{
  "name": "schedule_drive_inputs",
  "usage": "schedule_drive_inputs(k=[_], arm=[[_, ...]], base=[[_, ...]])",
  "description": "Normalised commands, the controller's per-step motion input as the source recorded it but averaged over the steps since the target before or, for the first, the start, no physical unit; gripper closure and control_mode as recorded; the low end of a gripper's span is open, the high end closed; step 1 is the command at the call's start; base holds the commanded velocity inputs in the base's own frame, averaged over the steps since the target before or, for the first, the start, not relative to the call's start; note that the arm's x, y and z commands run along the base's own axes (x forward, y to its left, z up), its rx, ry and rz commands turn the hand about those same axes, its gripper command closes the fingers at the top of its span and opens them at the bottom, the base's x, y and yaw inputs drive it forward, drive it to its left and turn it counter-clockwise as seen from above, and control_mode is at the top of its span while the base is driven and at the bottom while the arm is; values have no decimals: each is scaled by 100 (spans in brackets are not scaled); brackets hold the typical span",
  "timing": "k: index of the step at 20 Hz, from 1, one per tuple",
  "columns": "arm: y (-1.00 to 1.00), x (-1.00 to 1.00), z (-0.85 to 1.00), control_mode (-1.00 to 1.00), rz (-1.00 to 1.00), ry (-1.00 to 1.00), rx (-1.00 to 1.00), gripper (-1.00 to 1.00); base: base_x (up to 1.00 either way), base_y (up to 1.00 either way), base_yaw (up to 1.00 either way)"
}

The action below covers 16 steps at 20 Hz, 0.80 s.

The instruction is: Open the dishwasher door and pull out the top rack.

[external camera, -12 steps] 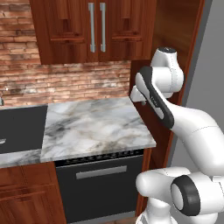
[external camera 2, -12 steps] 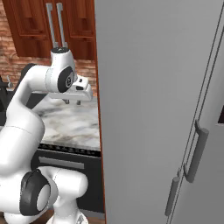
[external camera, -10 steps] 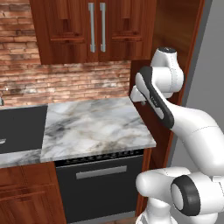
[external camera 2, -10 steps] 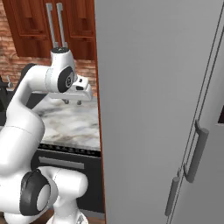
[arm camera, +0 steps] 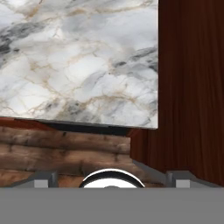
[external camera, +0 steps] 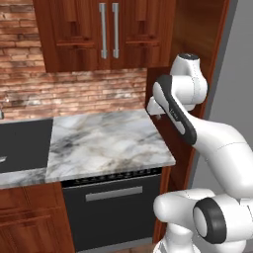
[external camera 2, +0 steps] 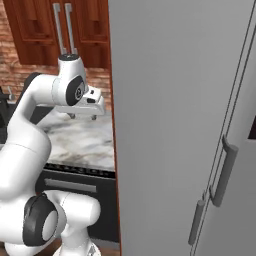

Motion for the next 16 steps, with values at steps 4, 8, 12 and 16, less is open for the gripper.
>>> schedule_drive_inputs(k=[4, 8, 12, 16], arm=[[0, 0, 0, 100, 0, 0, 0, -100], [0, 0, 0, 100, 0, 0, 0, -100], [0, 0, 0, 100, 0, 0, 0, -100], [0, 0, 0, 100, 0, 0, 0, -100]], base=[[-34, 51, -6], [-43, 71, -17], [-39, 85, -32], [-30, 83, -47]])
